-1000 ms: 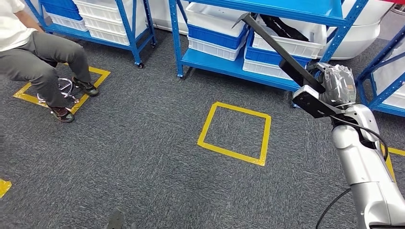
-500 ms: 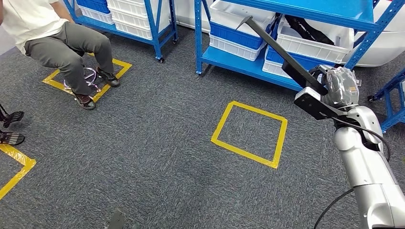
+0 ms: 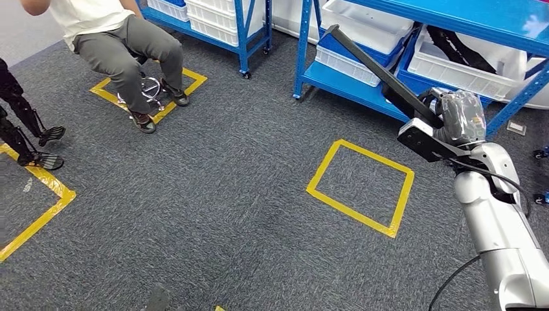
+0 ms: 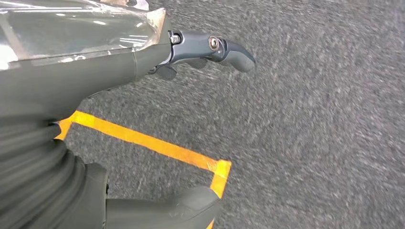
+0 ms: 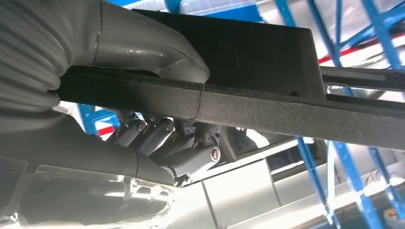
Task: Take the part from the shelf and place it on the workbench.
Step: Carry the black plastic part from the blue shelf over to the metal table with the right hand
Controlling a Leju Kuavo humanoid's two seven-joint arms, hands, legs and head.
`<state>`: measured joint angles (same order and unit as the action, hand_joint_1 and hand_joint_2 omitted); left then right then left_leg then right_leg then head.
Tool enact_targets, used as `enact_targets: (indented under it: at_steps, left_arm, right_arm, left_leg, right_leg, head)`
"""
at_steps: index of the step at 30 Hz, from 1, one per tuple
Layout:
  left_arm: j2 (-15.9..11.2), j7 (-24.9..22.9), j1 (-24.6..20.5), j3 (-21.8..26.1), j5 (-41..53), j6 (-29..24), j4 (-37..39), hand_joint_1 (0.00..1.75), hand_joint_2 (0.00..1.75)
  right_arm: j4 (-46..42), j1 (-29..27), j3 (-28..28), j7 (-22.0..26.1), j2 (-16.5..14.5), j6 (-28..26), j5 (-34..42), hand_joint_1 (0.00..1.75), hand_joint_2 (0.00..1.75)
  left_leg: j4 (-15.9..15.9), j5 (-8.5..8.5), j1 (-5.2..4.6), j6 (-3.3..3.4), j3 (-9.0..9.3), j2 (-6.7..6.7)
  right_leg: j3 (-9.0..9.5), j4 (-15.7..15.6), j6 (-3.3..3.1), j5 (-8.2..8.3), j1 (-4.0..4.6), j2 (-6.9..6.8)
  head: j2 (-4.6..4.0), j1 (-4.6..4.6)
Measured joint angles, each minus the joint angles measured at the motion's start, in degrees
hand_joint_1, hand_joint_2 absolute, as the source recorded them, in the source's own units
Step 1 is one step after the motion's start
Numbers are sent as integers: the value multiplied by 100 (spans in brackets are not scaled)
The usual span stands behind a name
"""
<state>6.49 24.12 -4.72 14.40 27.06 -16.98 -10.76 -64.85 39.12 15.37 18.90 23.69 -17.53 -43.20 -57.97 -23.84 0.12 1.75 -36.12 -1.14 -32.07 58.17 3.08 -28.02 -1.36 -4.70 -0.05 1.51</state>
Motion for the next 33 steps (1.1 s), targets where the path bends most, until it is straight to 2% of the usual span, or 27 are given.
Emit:
enact_targets:
  at_steps: [1,2,4,5,6,7,9,11,12,13,14,16,18,19,20,21,22,23,24,25,26,27,29,30,31,33]
  left_arm:
    - [-1,-5,-9,0,19,4,-1,0,175]
    - [0,-15,-20,-1,35,9,-1,0,175]
    - [2,-42,-35,-3,66,19,-2,0,175]
    - [3,-63,-37,-4,82,27,-1,0,175]
    - [4,-83,-38,-5,97,33,-1,0,175]
    - [4,-103,-40,-7,112,38,-1,0,175]
    - [1,-149,-51,-13,137,42,-2,0,175]
    - [-2,-206,-67,-23,167,42,-1,0,175]
    - [-2,-233,-71,-29,183,45,-1,0,175]
    - [-3,-258,-73,-37,199,49,0,0,175]
    - [-7,-278,-72,-44,212,54,0,0,175]
    - [-17,-310,-74,-55,228,66,0,0,175]
    - [-21,-331,-90,-71,227,75,-1,0,175]
    - [-20,-337,-97,-80,225,78,-2,0,175]
    - [-19,-342,-101,-89,216,79,-1,0,175]
    - [-19,-343,-101,-93,201,79,-1,0,175]
    - [-21,-338,-101,-95,184,76,-1,0,175]
    - [-26,-332,-102,-94,167,73,-1,0,175]
    - [-29,-324,-107,-93,154,71,-1,0,175]
    - [-29,-316,-116,-93,147,70,-2,0,175]
    - [-27,-312,-125,-93,140,71,-2,0,175]
    - [-25,-310,-129,-92,134,72,-2,0,175]
    - [-28,-309,-117,-91,131,74,-1,0,175]
    - [-32,-313,-107,-90,131,73,-1,0,175]
    - [-39,-319,-101,-88,131,72,-1,0,175]
    - [-59,-338,-98,-84,131,66,-1,0,175]
  right_arm:
    - [-11,-28,2,12,13,-2,-4,171,175]
    - [-22,-61,4,23,28,-7,-8,171,175]
    - [-28,-138,6,38,57,-21,-13,171,175]
    - [-28,-184,7,42,64,-30,-14,171,175]
    - [-28,-230,8,47,64,-38,-20,171,175]
    - [-30,-266,10,54,60,-44,-32,171,175]
    - [-54,-305,17,64,35,-60,-82,171,175]
    - [-104,-315,37,49,-8,-86,-170,171,175]
    - [-126,-327,49,30,-38,-97,-223,171,175]
    - [-143,-349,66,2,-84,-104,-284,171,175]
    - [-156,-376,87,-34,-143,-105,-347,171,175]
    - [-182,-420,140,-98,-275,-105,-476,171,175]
    - [-202,-433,196,-129,-403,-99,-588,171,175]
    - [-204,-431,227,-131,-475,-89,-631,171,175]
    - [-201,-424,263,-128,-545,-75,-669,171,175]
    - [-191,-406,306,-119,-621,-60,-706,171,175]
    - [-175,-379,353,-105,-700,-46,-739,171,175]
    - [-159,-341,401,-90,-774,-40,-766,171,175]
    - [-144,-297,447,-72,-846,-39,-787,171,175]
    - [-135,-256,483,-55,-902,-43,-797,171,175]
    - [-130,-219,515,-39,-948,-50,-805,171,175]
    - [-126,-191,545,-24,-985,-59,-810,171,175]
    - [-121,-169,599,-10,-1050,-78,-814,171,175]
    - [-120,-171,624,-8,-1082,-85,-814,171,175]
    - [-120,-176,645,-5,-1111,-91,-811,171,175]
    - [-120,-206,688,-2,-1141,-99,-804,171,175]
  left_leg:
    - [39,33,1,60,7,42]
    - [66,58,6,108,11,88]
    - [73,77,-10,154,-7,194]
    - [72,82,-17,165,-12,252]
    - [70,87,-26,172,-15,313]
    - [65,93,-34,175,-18,373]
    - [38,100,-46,169,-29,490]
    - [-15,102,-68,135,-72,582]
    - [-30,109,-76,108,-96,616]
    - [-34,123,-82,77,-116,652]
    - [-36,129,-74,49,-136,660]
    - [-211,-6,-66,-21,-229,507]
    - [-823,-371,-34,-106,-502,270]
    - [-1230,-561,-5,-144,-688,212]
    - [-1560,-678,26,-178,-838,185]
    - [-1703,-693,57,-207,-899,166]
    - [-1605,-600,88,-235,-835,139]
    - [-1287,-433,117,-261,-655,84]
    - [-864,-268,140,-286,-416,-38]
    - [-495,-147,142,-290,-216,-135]
    - [-251,-81,137,-275,-93,-198]
    - [-139,-62,121,-246,-48,-219]
    - [-110,-40,76,-143,-66,-86]
    - [-89,-22,63,-89,-61,-30]
    - [-67,-2,54,-28,-56,23]
    - [-39,26,53,61,-57,133]
  right_leg:
    - [-80,162,1,-99,-16,89]
    - [-224,453,-20,-247,-32,212]
    - [-601,1233,-56,-550,-20,393]
    - [-751,1524,-47,-627,-10,432]
    - [-804,1611,-20,-614,0,450]
    - [-743,1472,20,-514,6,463]
    - [-367,705,83,-195,-4,560]
    - [-69,111,48,4,6,668]
    - [-24,12,7,31,20,691]
    - [-25,7,-35,51,41,650]
    - [-28,1,-73,71,16,606]
    - [-23,-16,-159,107,-32,523]
    - [-23,-24,-225,119,-46,438]
    - [-25,-24,-238,117,-41,390]
    - [-27,-24,-239,116,-41,338]
    - [-29,-23,-238,115,-45,287]
    - [-29,-22,-236,114,-55,239]
    - [-26,-20,-232,112,-66,195]
    - [-22,-16,-217,104,-63,155]
    - [-25,-8,-193,92,-46,115]
    - [-24,-4,-164,82,-19,73]
    - [-20,-7,-130,75,23,27]
    - [1,-39,-55,74,59,-72]
    - [-7,-23,-23,47,53,-56]
    - [-57,85,-14,-27,34,20]
    - [-333,682,-56,-320,7,269]
  head:
    - [0,-7]
    - [0,-19]
    - [1,-38]
    - [1,-41]
    - [1,-41]
    - [1,-41]
    - [1,-41]
    - [1,-36]
    - [1,-33]
    - [1,-30]
    - [1,-31]
    - [1,-15]
    - [1,15]
    - [1,29]
    - [1,27]
    - [1,29]
    - [1,30]
    - [1,30]
    - [1,38]
    - [1,52]
    - [1,51]
    - [1,46]
    - [1,19]
    - [1,15]
    - [1,13]
    - [1,-2]
